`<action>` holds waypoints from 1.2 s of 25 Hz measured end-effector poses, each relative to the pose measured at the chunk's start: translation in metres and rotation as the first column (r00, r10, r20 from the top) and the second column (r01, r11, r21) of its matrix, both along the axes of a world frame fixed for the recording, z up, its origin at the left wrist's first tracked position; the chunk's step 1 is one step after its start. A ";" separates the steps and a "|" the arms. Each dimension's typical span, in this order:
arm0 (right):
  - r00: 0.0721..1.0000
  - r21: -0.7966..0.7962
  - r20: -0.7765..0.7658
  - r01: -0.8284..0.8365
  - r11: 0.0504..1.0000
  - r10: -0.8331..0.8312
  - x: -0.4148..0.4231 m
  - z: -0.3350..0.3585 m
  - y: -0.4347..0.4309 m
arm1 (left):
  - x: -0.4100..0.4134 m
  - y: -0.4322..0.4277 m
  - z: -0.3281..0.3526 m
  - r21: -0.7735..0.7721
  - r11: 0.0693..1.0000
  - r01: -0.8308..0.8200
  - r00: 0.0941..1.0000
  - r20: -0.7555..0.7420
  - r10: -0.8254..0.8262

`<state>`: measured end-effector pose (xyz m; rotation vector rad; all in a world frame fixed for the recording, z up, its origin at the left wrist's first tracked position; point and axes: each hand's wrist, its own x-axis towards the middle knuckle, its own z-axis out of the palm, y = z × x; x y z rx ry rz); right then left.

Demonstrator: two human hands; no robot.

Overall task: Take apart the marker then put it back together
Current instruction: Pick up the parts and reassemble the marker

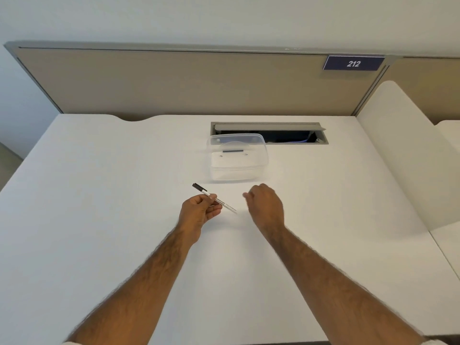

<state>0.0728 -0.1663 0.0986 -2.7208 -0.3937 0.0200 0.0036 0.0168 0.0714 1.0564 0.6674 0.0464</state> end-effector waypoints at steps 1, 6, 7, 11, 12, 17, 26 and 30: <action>0.997 -0.041 -0.027 0.075 0.996 -0.076 0.008 -0.004 -0.010 | 0.001 0.001 -0.001 -0.006 1.000 -0.002 1.000 0.007 0.002; 0.953 -0.186 -0.182 0.206 0.961 -0.240 0.031 -0.025 -0.034 | 0.002 0.006 -0.007 -0.020 1.000 0.001 1.000 0.008 -0.001; 0.947 -0.193 -0.201 0.214 0.958 -0.252 0.033 -0.028 -0.034 | 0.003 0.006 -0.008 -0.017 1.000 0.004 1.000 0.004 -0.003; 0.929 -0.182 -0.247 0.235 0.955 -0.275 0.039 -0.035 -0.032 | 0.006 0.007 -0.010 -0.002 1.000 0.009 1.000 -0.014 -0.009; 0.928 -0.181 -0.251 0.234 0.955 -0.275 0.040 -0.036 -0.031 | 0.007 0.007 -0.010 -0.002 1.000 0.010 1.000 -0.015 -0.010; 0.915 -0.164 -0.268 0.265 0.950 -0.302 0.041 -0.039 -0.031 | 0.012 0.008 -0.007 0.002 1.000 0.015 1.000 -0.012 -0.015; 0.936 -0.187 -0.232 0.226 0.956 -0.266 0.040 -0.036 -0.036 | 0.020 0.003 0.003 -0.008 1.000 0.022 1.000 0.007 -0.022; 0.933 -0.072 -0.182 0.301 0.951 -0.309 0.039 -0.024 -0.047 | 0.023 0.002 0.011 -0.022 1.000 0.009 0.999 0.032 -0.008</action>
